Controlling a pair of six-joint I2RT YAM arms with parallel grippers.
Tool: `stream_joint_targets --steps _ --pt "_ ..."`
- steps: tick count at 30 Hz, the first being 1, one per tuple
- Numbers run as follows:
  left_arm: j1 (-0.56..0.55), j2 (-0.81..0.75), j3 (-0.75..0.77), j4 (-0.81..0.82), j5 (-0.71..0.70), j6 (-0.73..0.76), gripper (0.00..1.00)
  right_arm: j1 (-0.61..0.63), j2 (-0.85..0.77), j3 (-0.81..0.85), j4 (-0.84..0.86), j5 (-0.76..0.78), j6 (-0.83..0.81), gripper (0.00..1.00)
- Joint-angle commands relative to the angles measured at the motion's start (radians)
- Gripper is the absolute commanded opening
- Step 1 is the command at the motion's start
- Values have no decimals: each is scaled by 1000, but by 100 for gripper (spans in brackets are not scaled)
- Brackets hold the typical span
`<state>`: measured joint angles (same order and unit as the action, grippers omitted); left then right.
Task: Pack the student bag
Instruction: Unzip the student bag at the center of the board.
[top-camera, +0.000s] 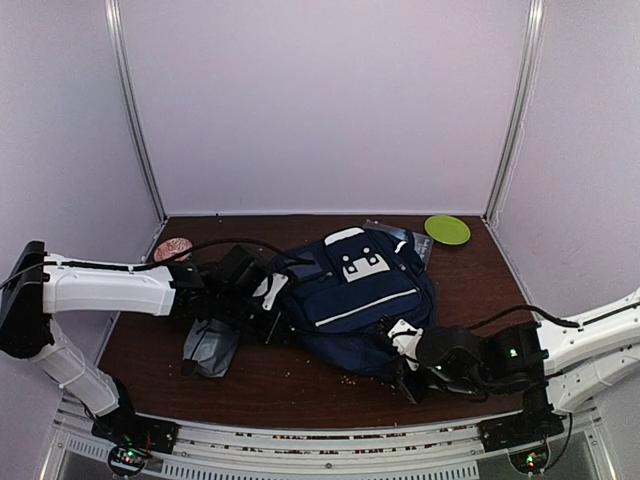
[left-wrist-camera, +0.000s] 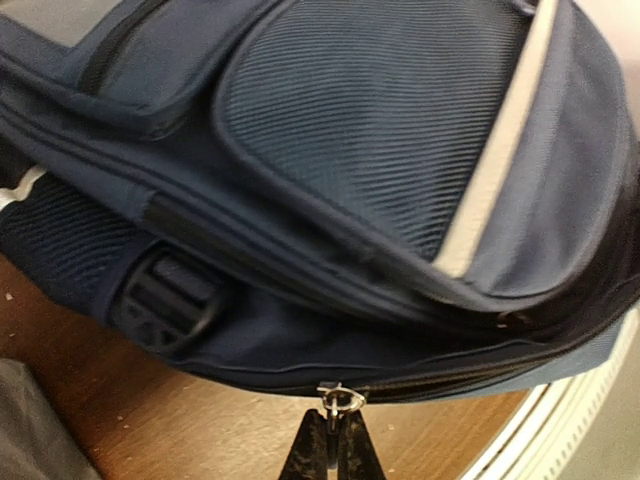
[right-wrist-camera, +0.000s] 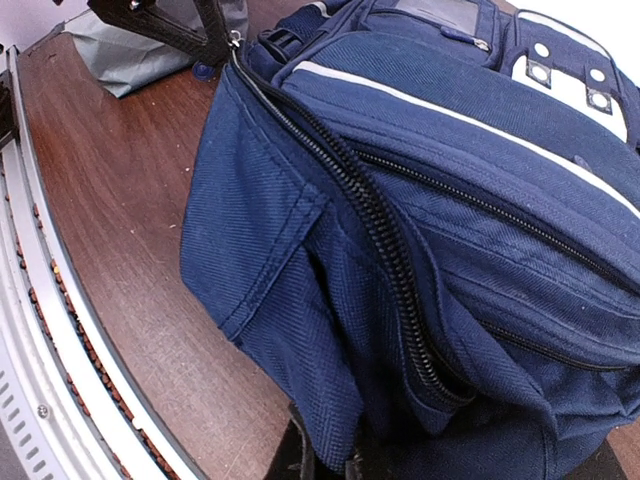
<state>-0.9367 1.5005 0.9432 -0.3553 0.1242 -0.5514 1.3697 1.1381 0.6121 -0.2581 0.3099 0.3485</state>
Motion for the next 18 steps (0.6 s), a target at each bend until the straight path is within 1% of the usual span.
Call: stream_joint_targets --steps 1,6,7,9,10,11,12,13,14,15,16,18 --pt "26 31 5 -24 -157 -19 0 7 -34 -37 -117 25 88 0" --pt "23 25 11 24 -94 -17 0 6 -45 -44 -93 11 90 0" --pt "20 16 19 26 -79 4 4 7 -44 -41 -90 7 90 0" --pt "9 -12 40 1 -59 33 46 7 -47 -35 -78 -9 91 0" --pt "2 -32 50 -18 -60 51 64 7 -51 -33 -72 -18 92 1" --pt "-4 -55 62 -42 -65 66 77 6 -57 -31 -68 -24 96 10" --pt "-10 -79 75 -67 -70 80 90 7 -65 -30 -64 -33 99 21" --pt "-14 -101 88 -89 -71 98 97 7 -74 -24 -61 -38 101 34" --pt "-18 -123 103 -114 -72 112 98 6 -86 -18 -61 -37 103 47" --pt "-21 -143 117 -136 -81 124 98 7 -97 -11 -59 -38 106 56" --pt "-24 -162 132 -156 -102 137 98 6 -109 2 -57 -38 103 61" --pt "-28 -195 147 -166 -130 168 98 4 -133 36 -63 -32 111 67"
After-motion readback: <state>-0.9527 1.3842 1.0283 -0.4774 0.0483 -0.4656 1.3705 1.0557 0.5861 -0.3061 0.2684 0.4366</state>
